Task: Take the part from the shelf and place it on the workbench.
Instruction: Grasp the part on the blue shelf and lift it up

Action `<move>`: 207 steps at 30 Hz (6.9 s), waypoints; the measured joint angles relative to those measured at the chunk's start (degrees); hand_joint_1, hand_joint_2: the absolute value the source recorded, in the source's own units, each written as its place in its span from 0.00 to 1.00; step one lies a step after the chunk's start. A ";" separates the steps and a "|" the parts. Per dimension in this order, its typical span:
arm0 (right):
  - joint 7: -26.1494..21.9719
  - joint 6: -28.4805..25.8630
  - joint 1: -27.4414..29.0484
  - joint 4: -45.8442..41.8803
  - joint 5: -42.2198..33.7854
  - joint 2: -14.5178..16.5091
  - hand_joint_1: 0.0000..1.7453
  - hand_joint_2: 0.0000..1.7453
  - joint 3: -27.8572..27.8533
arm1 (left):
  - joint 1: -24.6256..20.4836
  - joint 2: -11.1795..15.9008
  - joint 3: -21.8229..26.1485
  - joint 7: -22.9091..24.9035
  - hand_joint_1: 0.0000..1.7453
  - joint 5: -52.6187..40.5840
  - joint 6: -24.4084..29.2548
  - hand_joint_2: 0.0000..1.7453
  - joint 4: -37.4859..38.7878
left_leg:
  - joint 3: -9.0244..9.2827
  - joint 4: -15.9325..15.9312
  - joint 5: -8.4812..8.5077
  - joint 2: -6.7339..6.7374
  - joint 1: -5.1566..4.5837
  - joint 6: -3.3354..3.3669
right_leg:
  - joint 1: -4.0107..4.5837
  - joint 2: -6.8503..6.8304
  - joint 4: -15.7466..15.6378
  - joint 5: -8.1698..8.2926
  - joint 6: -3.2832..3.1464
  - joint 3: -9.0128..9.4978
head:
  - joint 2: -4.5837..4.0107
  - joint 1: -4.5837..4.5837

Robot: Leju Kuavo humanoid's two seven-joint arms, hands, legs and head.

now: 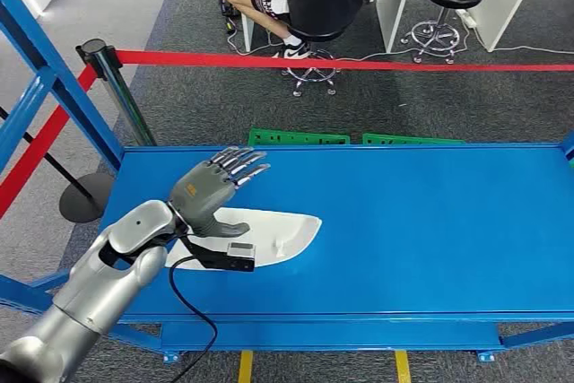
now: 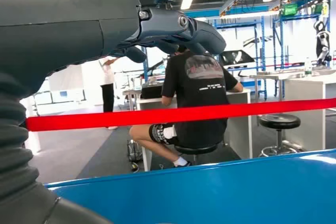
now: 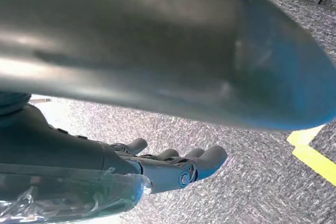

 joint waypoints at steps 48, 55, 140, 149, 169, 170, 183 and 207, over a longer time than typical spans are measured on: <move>0.28 0.24 -0.27 0.00 0.45 0.00 0.00 0.00 0.68 | 12.42 0.21 -0.91 -1.35 0.00 -0.44 4.82 1.00 -4.00 | 0.01 0.02 -0.12 0.01 -0.02 0.14 | -0.03 0.00 -0.11 -0.05 0.01 -0.15 | 0.00 0.00; 0.31 0.24 -0.28 0.00 0.48 0.00 0.00 0.00 0.68 | 12.37 0.95 0.63 -2.04 0.00 0.06 5.74 1.00 0.57 | 0.01 0.02 -0.13 0.00 -0.02 0.15 | -0.03 -0.01 -0.11 -0.05 0.01 -0.15 | 0.00 -0.01; 0.68 -1.16 -0.42 0.00 0.37 0.00 0.00 0.00 4.82 | 25.04 -9.98 31.38 -20.37 1.00 53.90 -13.23 1.00 -10.75 | 0.98 0.02 -0.72 0.01 -0.13 0.06 | -0.11 -0.03 -0.22 -0.57 -0.09 0.80 | 0.00 0.00; 1.25 -1.73 -0.31 0.00 -0.37 0.00 0.00 0.00 3.92 | 25.40 -15.28 32.75 -20.34 1.00 59.69 -17.93 1.00 -14.94 | 0.97 0.02 -0.76 0.01 -0.15 0.14 | -0.13 -0.02 -0.29 -0.55 -0.06 0.82 | 0.00 0.01; 1.22 -2.02 -0.16 0.00 -1.55 0.02 0.00 0.00 2.49 | 25.93 -16.71 32.76 -22.34 1.00 61.07 -16.35 1.00 -17.34 | 0.97 0.02 -0.79 0.01 -0.16 0.17 | -0.13 -0.03 -0.29 -0.59 -0.03 0.82 | 0.00 -0.01; 1.20 -2.06 -0.16 0.00 -1.54 0.02 0.00 0.00 2.39 | 25.94 -16.71 32.76 -22.38 1.00 60.61 -15.93 1.00 -17.34 | 0.97 0.02 -0.79 0.01 -0.16 0.17 | -0.13 -0.03 -0.29 -0.59 -0.03 0.82 | 0.00 -0.01; 1.08 -2.14 -0.11 0.00 -2.22 0.10 0.00 0.00 1.78 | 26.51 -16.59 32.83 -22.62 1.00 58.36 -12.82 1.00 -17.52 | 0.96 0.20 -1.07 0.01 -0.34 0.42 | -0.30 -0.03 -0.41 -0.71 0.23 0.99 | 0.00 -0.02; 2.34 -3.67 -0.25 -0.01 -2.36 0.32 0.00 0.00 0.99 | 27.11 -16.70 33.80 -22.69 1.00 59.41 -12.65 1.00 -18.14 | -1.28 3.62 -3.17 1.00 0.60 -1.58 | -0.61 -0.23 -0.16 -0.22 -0.90 1.94 | 0.00 -0.20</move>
